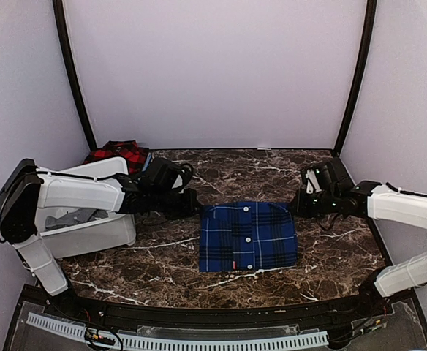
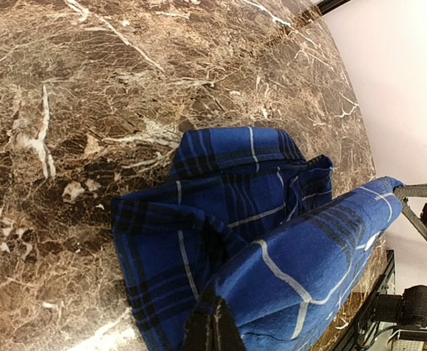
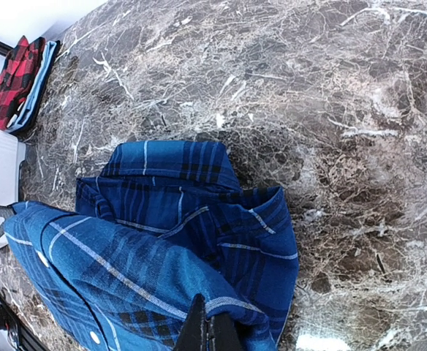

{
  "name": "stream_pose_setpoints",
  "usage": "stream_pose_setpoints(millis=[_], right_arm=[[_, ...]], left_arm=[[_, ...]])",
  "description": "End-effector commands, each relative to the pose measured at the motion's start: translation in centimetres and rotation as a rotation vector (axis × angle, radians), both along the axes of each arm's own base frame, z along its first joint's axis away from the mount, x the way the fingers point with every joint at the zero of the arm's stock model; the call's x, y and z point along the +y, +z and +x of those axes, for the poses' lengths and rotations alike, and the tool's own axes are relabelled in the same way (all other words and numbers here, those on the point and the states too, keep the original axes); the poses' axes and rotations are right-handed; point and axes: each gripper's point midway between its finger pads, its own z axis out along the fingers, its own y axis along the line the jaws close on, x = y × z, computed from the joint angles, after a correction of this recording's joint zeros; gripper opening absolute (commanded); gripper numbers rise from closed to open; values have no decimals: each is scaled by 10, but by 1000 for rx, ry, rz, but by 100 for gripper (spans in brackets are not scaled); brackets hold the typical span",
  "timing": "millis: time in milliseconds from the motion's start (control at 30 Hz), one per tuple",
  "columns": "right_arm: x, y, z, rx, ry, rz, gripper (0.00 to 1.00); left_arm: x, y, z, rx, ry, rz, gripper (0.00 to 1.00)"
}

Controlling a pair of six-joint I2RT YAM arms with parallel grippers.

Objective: Fold and stack the long sleeve shirts
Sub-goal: Fold the 2/3-rectangle-folded shirt at the center of the board, then smooth out the square-folded shirt at the center of the board.

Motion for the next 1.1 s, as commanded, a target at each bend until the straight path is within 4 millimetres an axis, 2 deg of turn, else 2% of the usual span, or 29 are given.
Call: stream_pose_setpoints(millis=[0,133,233,267,300,333,367,400,433,467,567,700,767,833,933,1000,1033,1067], right_arm=[[-9,8,15,-41,-40,-32,0],[-3,8,27,-49,-34,-20,0],[-3,1,44,-49,-42,-19,0],[-5,-2,53,-47,-50,-24,0],[-6,-4,61,-46,-54,-29,4],[-8,-5,69,-45,-57,-34,11],[-7,-4,77,-48,-50,-40,20],[-4,0,83,-55,-38,-48,29],[-1,2,87,-53,-21,-55,37],[3,7,91,-56,-7,-60,43],[12,17,90,-75,20,-87,50],[31,15,70,-72,75,-118,49],[42,9,58,-65,111,-130,46],[55,7,48,-68,149,-129,42],[67,-2,44,-55,180,-137,36],[72,-12,46,-37,196,-136,30],[76,-16,48,-29,204,-135,27],[79,-21,49,-20,212,-137,25]], left_arm=[[15,27,15,-62,36,5,0],[10,25,23,-62,20,0,0],[9,26,37,-72,32,-8,0],[9,19,42,-66,32,7,3],[11,23,53,-79,46,3,7],[13,12,60,-74,45,26,21],[15,18,73,-89,58,17,28],[17,12,82,-81,54,23,41],[13,23,89,-92,45,10,48],[13,22,94,-99,39,25,59],[12,45,100,-138,30,31,66],[6,58,81,-139,-15,9,62],[-4,57,64,-126,-56,6,55],[-17,54,44,-109,-98,-1,43],[-39,44,17,-78,-160,-11,33],[-51,37,10,-54,-183,-26,25],[-55,27,8,-29,-194,-24,20],[-60,27,9,-29,-202,-31,19]])
